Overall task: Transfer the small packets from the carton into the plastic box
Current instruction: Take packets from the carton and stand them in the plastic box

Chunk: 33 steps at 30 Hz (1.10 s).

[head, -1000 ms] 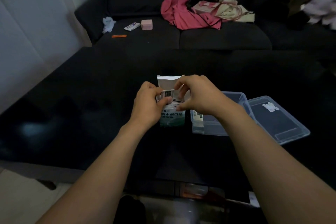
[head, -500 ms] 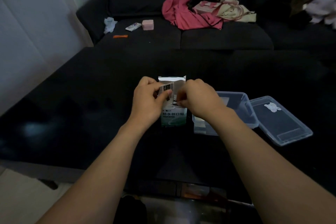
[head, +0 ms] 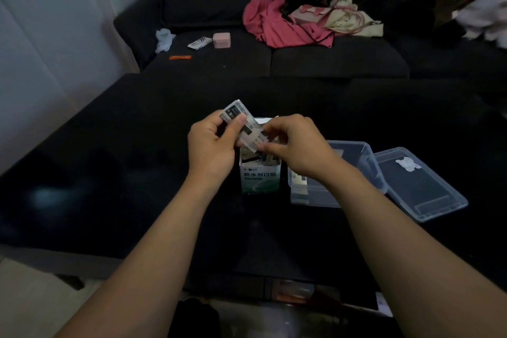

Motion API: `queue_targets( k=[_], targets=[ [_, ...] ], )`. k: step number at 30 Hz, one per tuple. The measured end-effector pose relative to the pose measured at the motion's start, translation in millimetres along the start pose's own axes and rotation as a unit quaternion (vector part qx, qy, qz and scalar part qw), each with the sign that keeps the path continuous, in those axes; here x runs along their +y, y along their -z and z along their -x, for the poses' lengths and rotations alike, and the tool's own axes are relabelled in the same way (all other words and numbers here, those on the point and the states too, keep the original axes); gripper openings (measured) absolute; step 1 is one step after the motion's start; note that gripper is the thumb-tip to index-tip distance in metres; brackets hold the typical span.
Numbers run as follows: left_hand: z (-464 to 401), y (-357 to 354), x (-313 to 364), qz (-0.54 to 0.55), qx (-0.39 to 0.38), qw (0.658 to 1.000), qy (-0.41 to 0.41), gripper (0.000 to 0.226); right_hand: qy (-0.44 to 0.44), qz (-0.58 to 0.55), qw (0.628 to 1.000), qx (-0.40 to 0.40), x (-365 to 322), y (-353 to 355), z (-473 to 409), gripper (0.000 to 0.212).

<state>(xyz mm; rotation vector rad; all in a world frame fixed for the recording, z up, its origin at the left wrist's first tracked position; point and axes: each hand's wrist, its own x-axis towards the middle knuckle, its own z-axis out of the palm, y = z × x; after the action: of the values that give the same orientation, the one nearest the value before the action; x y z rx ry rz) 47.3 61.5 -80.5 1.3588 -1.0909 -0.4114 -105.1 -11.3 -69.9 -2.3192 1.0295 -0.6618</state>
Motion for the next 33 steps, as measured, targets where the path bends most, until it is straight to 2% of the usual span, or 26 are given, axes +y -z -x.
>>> queue_targets(
  k=[5, 8, 11, 15, 16, 18, 20, 22, 24, 27, 29, 33],
  targets=[
    [4, -4, 6, 0.106, -0.007, 0.992, 0.075, 0.012, -0.016, -0.081, 0.997, 0.001, -2, 7, 2, 0.01],
    [4, -8, 9, 0.157, -0.017, 0.983, 0.091, 0.013, -0.022, -0.157, 0.987, -0.019, -4, 12, 5, 0.007],
    [8, -15, 15, 0.157, -0.027, 0.983, 0.088, 0.008, -0.047, -0.256, 0.964, -0.048, -8, 16, 11, 0.007],
    [13, -25, 18, 0.126, -0.06, 0.988, 0.074, 0.014, -0.102, -0.381, 0.914, -0.091, -10, 23, 21, 0.022],
    [14, -26, 19, 0.113, -0.066, 0.989, 0.072, 0.018, -0.103, -0.372, 0.918, -0.091, -9, 27, 23, 0.028],
    [17, -30, 25, 0.107, -0.078, 0.988, 0.081, 0.023, -0.063, -0.296, 0.952, -0.049, -4, 41, 25, 0.049],
    [21, -32, 30, 0.131, -0.11, 0.979, 0.112, 0.022, 0.005, -0.182, 0.983, -0.007, -4, 56, 26, 0.087],
    [25, -34, 31, 0.156, -0.16, 0.961, 0.161, 0.02, 0.064, -0.053, 0.996, -0.033, -11, 63, 28, 0.12],
    [28, -36, 29, 0.173, -0.201, 0.944, 0.198, 0.022, 0.087, 0.048, 0.991, -0.085, -19, 60, 30, 0.136],
    [30, -40, 30, 0.223, -0.211, 0.921, 0.238, 0.016, 0.062, 0.123, 0.981, -0.139, -22, 51, 32, 0.141],
    [30, -41, 30, 0.229, -0.221, 0.913, 0.255, 0.015, 0.066, 0.144, 0.98, -0.116, -20, 48, 32, 0.131],
    [34, -47, 31, 0.239, -0.227, 0.903, 0.275, 0.023, 0.08, 0.11, 0.988, -0.074, -13, 43, 32, 0.113]
  ],
)
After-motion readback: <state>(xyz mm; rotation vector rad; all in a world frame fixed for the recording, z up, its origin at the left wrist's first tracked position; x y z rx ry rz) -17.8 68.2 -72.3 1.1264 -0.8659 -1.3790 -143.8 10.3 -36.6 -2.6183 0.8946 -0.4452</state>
